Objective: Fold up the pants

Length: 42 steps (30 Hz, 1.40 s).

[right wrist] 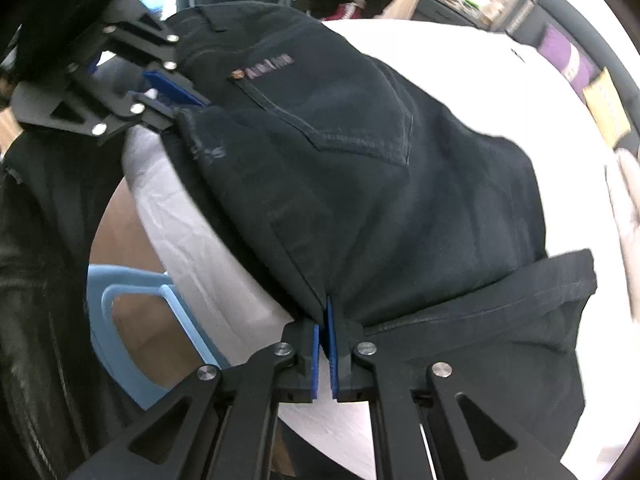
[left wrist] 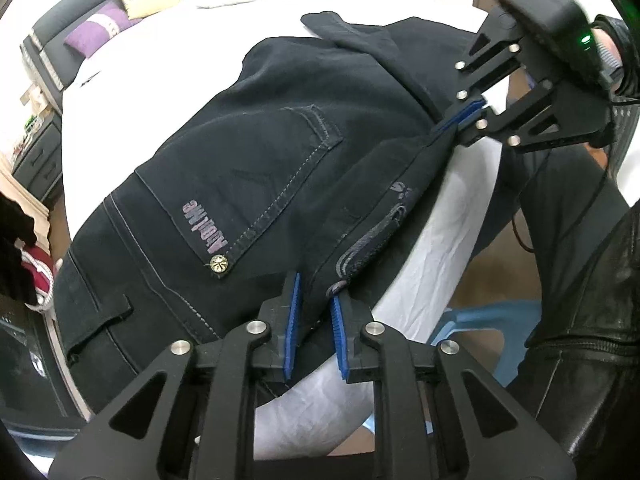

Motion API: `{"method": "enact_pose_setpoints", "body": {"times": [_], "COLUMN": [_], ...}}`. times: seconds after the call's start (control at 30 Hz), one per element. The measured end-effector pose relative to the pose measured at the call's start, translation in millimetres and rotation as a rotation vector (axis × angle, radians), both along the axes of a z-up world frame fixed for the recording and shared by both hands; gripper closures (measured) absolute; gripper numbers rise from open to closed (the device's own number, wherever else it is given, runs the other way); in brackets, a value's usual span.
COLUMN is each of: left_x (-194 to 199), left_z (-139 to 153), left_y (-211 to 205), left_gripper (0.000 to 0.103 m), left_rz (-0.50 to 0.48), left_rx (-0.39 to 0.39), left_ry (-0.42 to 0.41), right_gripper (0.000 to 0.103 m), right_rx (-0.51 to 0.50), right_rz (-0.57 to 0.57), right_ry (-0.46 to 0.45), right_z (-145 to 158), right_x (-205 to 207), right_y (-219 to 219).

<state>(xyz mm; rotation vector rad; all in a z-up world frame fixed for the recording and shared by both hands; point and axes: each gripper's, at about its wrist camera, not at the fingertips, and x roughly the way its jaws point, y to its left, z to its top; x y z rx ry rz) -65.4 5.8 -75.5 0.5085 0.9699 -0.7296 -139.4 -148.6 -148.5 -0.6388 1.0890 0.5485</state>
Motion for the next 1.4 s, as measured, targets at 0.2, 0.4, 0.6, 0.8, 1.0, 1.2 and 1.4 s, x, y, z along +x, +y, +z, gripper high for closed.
{"method": "enact_pose_setpoints", "body": {"times": [0.2, 0.4, 0.6, 0.8, 1.0, 1.2, 1.4], "left_x": [-5.3, 32.2, 71.2, 75.6, 81.1, 82.8, 82.4], "left_z": [41.2, 56.6, -16.8, -16.8, -25.6, -32.4, -33.5], "left_y": [31.1, 1.8, -45.0, -45.2, -43.9, -34.5, -30.3], "left_gripper": [0.079, 0.079, 0.079, 0.079, 0.079, 0.079, 0.079], "left_rz": [0.009, 0.127, 0.222, 0.236, 0.245, 0.249, 0.249], "left_rx": [-0.046, -0.194, -0.16, -0.198, -0.206, -0.226, -0.235], "left_ry": [0.086, 0.052, 0.2, 0.211, 0.232, 0.262, 0.267], "right_gripper": [0.097, 0.091, 0.043, 0.043, 0.043, 0.043, 0.071], "right_rx": [0.017, 0.062, 0.335, 0.724, 0.975, 1.023, 1.076], "right_rz": [-0.052, -0.143, -0.318, -0.735, -1.067, -1.342, -1.356], "right_ry": [-0.039, -0.058, 0.021, -0.062, -0.082, 0.059, 0.06], "right_z": [-2.3, -4.9, 22.6, 73.2, 59.0, -13.0, -32.6], "right_x": [-6.2, -4.2, 3.7, 49.2, 136.0, 203.2, 232.3], "right_y": [-4.2, 5.6, -38.4, -165.6, -267.8, -305.5, -311.5]}}
